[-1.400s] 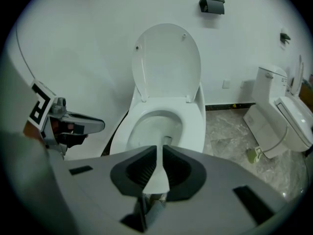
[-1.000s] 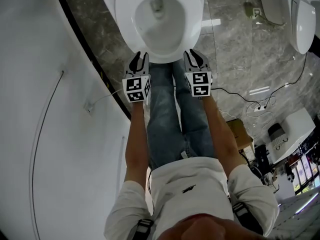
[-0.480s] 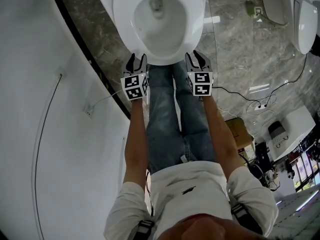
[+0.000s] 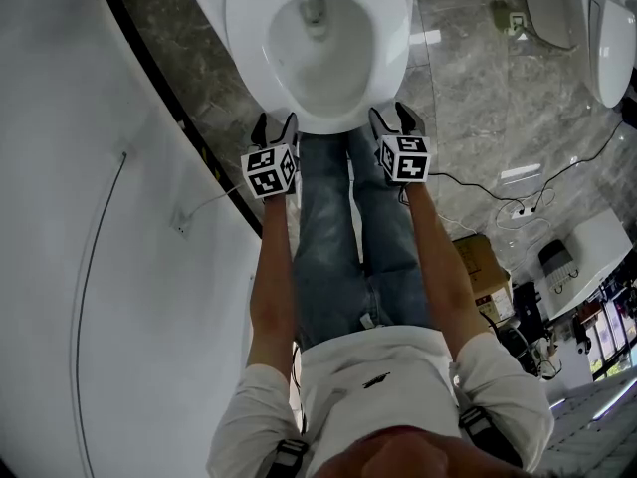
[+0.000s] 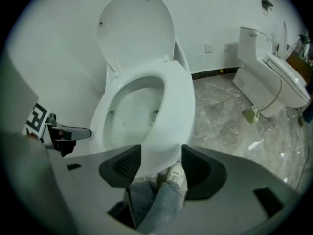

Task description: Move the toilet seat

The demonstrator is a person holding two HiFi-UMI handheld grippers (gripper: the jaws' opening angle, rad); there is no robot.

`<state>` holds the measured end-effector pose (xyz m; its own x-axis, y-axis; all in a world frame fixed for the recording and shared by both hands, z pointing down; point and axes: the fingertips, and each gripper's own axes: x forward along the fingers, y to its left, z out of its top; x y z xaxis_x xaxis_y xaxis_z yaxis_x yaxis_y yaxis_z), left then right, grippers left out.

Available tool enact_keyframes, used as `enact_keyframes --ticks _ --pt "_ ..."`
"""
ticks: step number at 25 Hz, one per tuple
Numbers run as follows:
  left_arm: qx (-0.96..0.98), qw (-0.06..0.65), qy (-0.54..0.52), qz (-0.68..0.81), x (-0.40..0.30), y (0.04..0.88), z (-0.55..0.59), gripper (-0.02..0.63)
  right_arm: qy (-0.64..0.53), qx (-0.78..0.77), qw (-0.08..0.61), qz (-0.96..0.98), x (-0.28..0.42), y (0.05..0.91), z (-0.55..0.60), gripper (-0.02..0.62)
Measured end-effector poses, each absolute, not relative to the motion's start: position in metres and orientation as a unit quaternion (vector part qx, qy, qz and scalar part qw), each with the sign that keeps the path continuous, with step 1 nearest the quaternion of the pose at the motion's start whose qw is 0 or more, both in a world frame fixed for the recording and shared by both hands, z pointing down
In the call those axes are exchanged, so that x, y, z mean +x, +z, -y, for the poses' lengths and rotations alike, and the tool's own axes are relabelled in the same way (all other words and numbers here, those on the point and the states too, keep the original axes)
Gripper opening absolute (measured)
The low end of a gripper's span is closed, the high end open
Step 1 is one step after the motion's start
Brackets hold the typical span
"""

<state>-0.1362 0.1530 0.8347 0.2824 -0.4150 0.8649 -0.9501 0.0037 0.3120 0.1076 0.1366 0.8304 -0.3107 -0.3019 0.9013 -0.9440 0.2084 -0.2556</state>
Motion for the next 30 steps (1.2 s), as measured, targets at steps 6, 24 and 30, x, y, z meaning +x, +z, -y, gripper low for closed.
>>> enact_keyframes --ticks 6,24,30 --pt "0.633 0.508 0.266 0.521 -0.131 0.845 -0.159 0.325 0.484 0.451 0.343 0.667 0.1 0.843 -0.145 0.282" --pt "0.589 0.555 0.245 0.535 -0.114 0.864 -0.161 0.356 0.55 0.473 0.302 0.618 0.093 0.857 -0.15 0.304" --pt "0.588 0.555 0.247 0.534 -0.115 0.864 -0.161 0.354 0.535 0.48 0.314 0.62 0.092 0.855 -0.149 0.304"
